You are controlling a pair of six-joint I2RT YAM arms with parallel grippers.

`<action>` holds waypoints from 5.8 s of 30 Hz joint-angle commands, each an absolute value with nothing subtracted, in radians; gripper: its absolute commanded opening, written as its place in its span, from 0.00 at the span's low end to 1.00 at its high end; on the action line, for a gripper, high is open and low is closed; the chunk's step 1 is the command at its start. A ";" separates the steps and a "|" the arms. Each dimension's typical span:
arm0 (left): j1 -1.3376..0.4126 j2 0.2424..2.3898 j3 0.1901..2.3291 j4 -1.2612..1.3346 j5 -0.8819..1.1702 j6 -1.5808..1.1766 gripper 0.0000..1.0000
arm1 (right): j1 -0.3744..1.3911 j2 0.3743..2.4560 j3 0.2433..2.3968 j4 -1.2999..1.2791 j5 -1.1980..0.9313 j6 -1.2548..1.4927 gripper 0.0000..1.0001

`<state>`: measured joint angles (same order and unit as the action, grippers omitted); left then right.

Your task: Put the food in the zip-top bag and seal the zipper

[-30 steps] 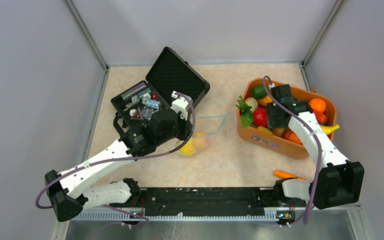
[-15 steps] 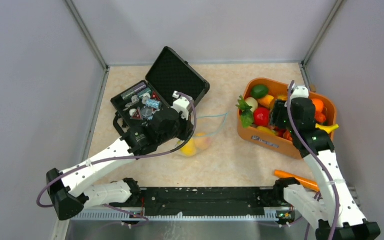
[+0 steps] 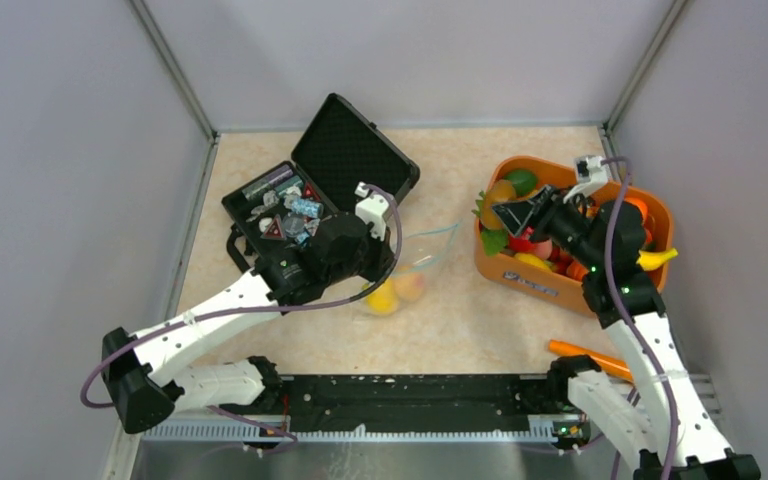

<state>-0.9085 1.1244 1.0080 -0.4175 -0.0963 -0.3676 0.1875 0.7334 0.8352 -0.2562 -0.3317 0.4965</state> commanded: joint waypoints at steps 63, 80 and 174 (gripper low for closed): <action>-0.892 1.220 1.245 -0.563 -0.021 -0.361 0.00 | 0.688 0.785 0.999 -0.486 0.544 0.365 0.69; -0.899 1.268 1.240 -0.642 -0.114 -0.426 0.00 | 0.226 0.893 1.014 -0.689 0.180 0.376 0.80; -0.853 1.148 1.093 -0.368 0.026 -0.449 0.00 | 0.202 0.914 0.974 -0.141 -0.407 0.493 0.40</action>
